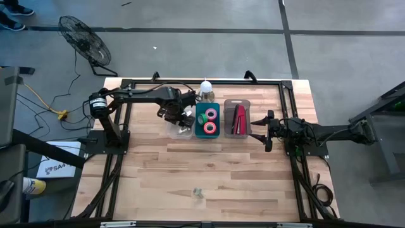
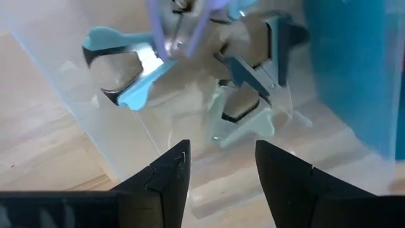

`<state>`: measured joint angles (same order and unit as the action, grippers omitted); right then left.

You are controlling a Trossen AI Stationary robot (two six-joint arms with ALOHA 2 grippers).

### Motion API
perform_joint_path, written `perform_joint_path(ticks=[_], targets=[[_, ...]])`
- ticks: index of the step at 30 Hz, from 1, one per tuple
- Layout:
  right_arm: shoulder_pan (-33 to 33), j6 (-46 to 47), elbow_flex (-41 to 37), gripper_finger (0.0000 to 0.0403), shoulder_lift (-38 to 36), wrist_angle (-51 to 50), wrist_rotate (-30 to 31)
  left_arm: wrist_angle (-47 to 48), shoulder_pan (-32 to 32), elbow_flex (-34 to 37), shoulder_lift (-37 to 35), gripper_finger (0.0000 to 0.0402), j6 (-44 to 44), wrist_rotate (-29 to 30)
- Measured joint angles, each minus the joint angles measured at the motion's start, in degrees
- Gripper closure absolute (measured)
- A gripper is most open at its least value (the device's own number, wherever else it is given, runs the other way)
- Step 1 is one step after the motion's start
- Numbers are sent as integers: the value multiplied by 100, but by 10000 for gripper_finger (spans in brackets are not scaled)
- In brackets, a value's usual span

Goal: Pick and place Stapler, Stapler remover, tape
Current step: Put the left gray staple remover into the transparent bin, then put the gray staple remover into the transparent bin

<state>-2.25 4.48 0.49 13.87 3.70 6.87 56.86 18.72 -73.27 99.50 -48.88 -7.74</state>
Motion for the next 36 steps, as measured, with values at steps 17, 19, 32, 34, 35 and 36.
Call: perform_joint_path(ticks=[17, 19, 32, 34, 35, 36], targets=[[-1, -1, 0, 135, 0, 0, 0, 881, -857, -1795, 0, 227, 1835, 211], [0, -1, 0, 135, 0, 0, 0, 887, -1104, -1909, 0, 227, 1980, 211], [0, 0, 0, 135, 0, 0, 0, 665, -2723, -2000, 0, 227, 2490, 456], [1, 0, 0, 135, 0, 0, 0, 560, -2916, -1999, 0, 227, 2489, 566], [1, -1, 2, 135, 0, 0, 0, 488, -3000, -2000, 0, 227, 2489, 574], [-1, -1, 0, 135, 0, 0, 0, 418, -3074, -2000, 0, 227, 2487, 572]])
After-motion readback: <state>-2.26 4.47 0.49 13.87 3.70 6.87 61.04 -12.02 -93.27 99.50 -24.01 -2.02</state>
